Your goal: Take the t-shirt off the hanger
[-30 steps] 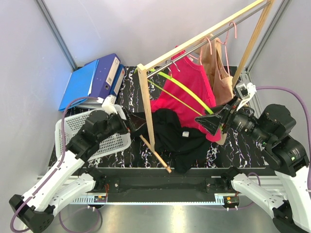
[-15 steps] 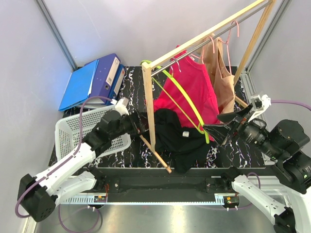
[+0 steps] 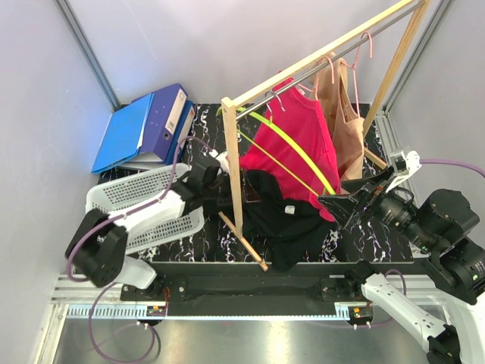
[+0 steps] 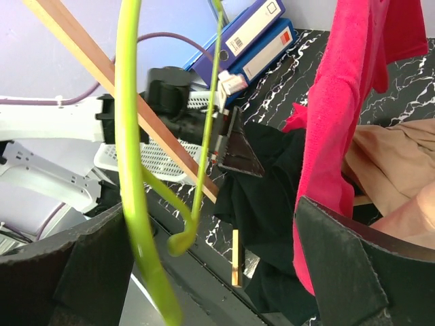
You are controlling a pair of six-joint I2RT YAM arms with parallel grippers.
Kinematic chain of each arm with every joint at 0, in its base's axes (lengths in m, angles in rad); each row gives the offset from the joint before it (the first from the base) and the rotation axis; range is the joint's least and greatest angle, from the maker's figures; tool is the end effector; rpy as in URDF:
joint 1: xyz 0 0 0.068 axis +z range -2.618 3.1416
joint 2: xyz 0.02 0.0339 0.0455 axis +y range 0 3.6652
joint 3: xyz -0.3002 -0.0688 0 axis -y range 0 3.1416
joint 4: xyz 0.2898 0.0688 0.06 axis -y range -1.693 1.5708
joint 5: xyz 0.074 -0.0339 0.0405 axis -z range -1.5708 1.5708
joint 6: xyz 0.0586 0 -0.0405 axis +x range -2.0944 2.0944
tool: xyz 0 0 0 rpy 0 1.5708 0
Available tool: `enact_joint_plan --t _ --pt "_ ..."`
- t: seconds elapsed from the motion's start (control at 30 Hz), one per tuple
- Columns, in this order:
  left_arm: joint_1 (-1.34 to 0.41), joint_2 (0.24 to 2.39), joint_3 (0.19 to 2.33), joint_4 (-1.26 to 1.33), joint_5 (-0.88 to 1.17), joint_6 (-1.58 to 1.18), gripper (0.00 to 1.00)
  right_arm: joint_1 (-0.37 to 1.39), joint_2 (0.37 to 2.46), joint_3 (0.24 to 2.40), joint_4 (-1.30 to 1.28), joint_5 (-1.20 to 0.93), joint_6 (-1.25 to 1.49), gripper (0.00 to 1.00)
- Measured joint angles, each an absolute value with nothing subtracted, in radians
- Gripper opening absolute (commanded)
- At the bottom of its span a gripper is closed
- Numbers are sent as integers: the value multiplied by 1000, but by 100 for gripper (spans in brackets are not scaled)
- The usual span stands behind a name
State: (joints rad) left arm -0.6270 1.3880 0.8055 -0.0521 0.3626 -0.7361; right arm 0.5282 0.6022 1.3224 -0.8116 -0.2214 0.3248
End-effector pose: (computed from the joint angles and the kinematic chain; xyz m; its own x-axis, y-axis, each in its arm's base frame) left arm 0.2665 -0.2188 0.2230 -0.8794 -0.1380 -0.4556 0.2556 0.6704 -0.6965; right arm 0.0639 0.0522 0.5078 -0.2919 0.1901 -0.9374 -0.6198 0.7088 0.3368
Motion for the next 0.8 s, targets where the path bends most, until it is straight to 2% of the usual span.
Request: enact_joint_plan --t 0.13,0.23,0.27,0.37,0.4,0.43,0.67,0.8 --pt "-628 1478 823 -58 370 -692 91 528 602 1330 -813 -219 316 100" --pt "-628 1523 825 -49 372 -680 66 528 601 1331 -813 -219 313 100" --pt "-628 1534 823 -39 373 -681 45 528 601 1331 -814 -217 313 100" --pt "-627 1544 807 14 374 -693 25 528 596 1327 -814 -202 313 100" --pt "-627 1541 796 39 373 -698 9 528 593 1326 -814 -200 313 100" --pt "-626 1536 782 59 373 -707 0 528 590 1324 -813 -199 313 100" --pt "-574 1343 711 54 352 -734 0 528 585 1316 -814 -194 313 100" --pt "-522 1121 725 -49 286 -731 0 528 585 1316 -815 -183 312 100"
